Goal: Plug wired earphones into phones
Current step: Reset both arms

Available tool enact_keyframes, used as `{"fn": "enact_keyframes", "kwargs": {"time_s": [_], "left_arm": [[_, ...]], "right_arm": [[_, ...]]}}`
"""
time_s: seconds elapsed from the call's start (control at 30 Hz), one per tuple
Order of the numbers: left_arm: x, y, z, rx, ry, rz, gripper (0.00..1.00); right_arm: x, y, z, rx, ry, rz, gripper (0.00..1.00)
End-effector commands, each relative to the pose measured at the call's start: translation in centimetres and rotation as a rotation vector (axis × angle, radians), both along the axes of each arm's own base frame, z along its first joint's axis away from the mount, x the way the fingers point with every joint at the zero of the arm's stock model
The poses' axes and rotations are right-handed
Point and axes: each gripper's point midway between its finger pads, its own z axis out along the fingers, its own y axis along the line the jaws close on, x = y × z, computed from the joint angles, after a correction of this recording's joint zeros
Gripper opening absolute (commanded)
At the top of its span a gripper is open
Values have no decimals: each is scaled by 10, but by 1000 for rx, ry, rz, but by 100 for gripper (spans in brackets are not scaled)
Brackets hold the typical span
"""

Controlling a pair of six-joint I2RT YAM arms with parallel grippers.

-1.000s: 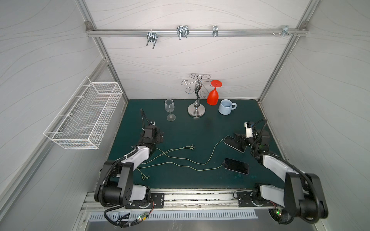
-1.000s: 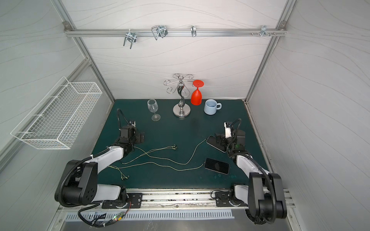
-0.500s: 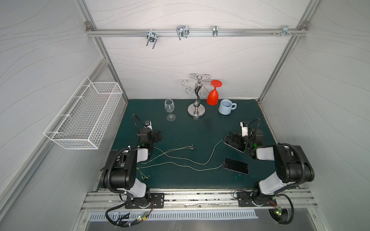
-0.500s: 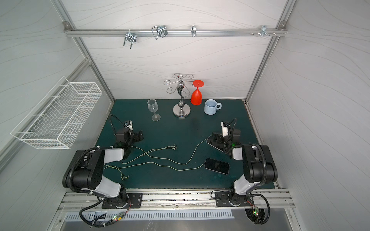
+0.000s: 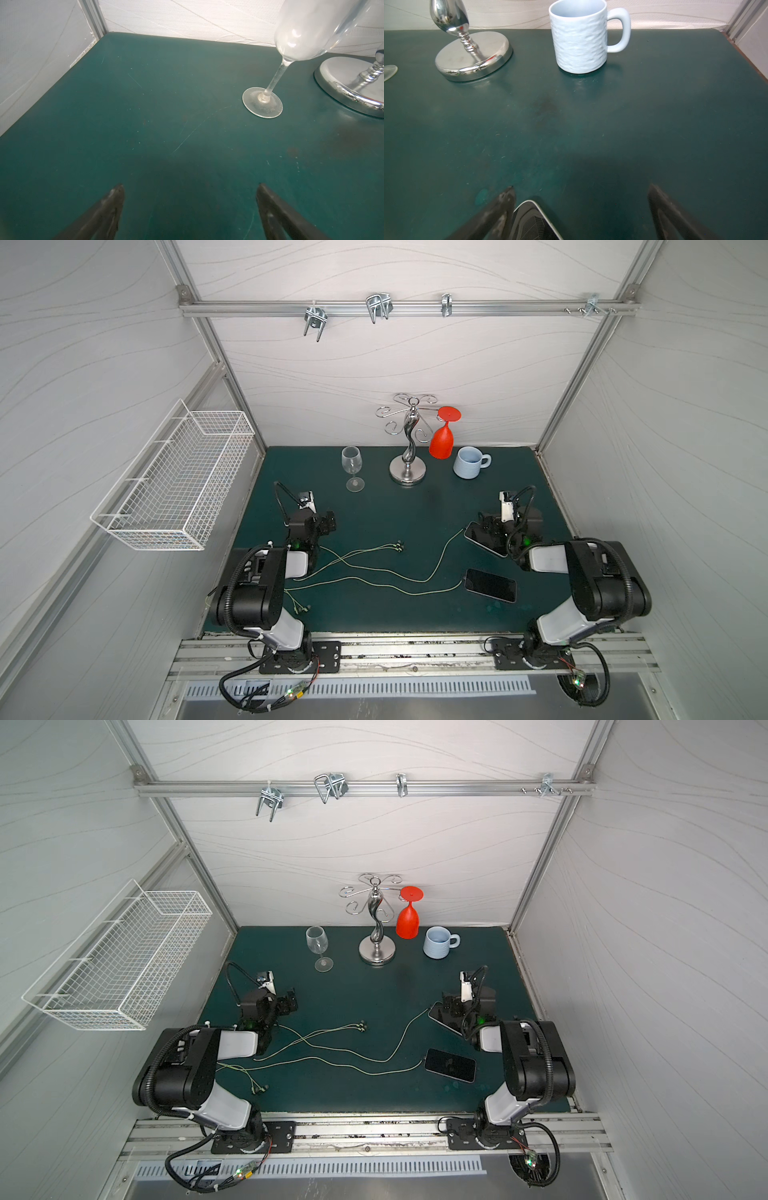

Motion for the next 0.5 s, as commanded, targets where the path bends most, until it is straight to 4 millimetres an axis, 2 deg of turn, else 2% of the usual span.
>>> {"fn": "enact_keyframes", "kwargs": {"time_s": [0.0,0.47], "left_arm": [[6,2,14,14,-62,4,99],[6,2,14,14,-61,0,99]], "right_arm": [[6,1,9,1,-35,-7,99],[6,1,9,1,-33,-5,99]]}}
